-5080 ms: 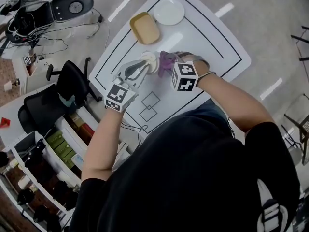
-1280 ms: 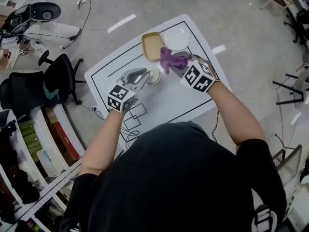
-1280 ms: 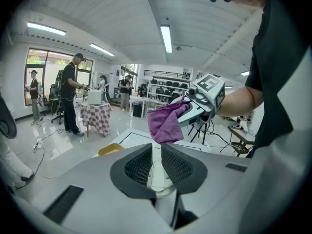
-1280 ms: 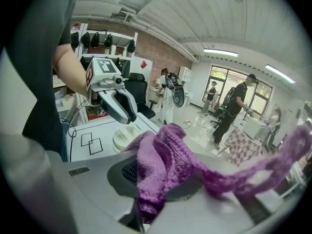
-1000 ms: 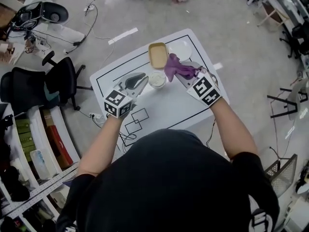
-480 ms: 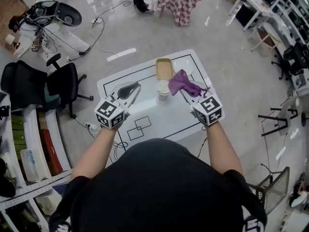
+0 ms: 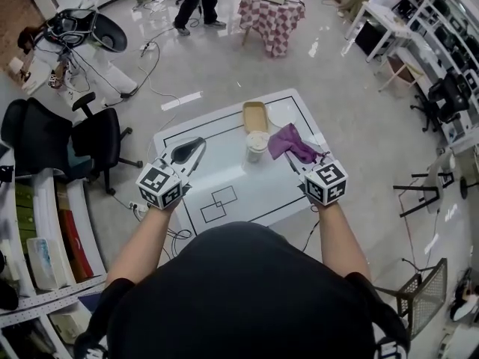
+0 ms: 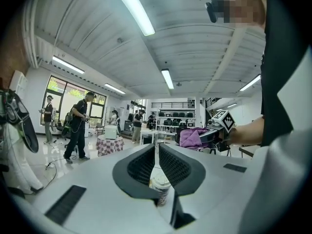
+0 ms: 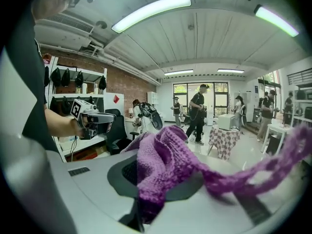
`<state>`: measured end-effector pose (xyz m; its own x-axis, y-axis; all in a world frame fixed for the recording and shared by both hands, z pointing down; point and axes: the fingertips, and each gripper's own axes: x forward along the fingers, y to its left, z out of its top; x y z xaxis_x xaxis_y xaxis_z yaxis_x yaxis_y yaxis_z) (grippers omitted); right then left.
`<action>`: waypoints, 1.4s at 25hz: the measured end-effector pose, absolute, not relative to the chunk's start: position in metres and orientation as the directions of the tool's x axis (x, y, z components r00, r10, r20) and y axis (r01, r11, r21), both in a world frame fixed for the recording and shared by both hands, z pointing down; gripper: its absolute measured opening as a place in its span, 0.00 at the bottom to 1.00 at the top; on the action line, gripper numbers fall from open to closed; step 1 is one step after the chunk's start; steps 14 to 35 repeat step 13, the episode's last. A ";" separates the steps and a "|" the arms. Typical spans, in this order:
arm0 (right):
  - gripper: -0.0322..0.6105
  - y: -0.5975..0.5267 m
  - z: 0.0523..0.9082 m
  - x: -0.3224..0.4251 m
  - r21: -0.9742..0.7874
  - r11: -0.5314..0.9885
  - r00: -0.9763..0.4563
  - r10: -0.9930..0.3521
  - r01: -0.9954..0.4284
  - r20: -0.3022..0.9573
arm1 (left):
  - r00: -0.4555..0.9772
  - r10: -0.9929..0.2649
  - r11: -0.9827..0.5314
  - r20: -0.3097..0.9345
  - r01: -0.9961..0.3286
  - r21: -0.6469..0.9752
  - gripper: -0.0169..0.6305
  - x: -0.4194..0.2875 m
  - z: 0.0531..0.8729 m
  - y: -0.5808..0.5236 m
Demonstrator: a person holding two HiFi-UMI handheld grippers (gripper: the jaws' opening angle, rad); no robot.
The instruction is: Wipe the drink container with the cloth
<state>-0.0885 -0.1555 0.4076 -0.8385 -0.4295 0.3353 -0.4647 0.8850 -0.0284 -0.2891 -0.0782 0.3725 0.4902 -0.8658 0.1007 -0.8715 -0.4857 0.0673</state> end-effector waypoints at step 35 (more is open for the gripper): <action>0.17 -0.105 0.398 -0.111 -0.043 0.874 -0.833 -0.445 -0.484 0.329 | 0.495 -0.865 -0.487 0.081 -0.868 0.101 0.09 -0.316 0.370 -0.021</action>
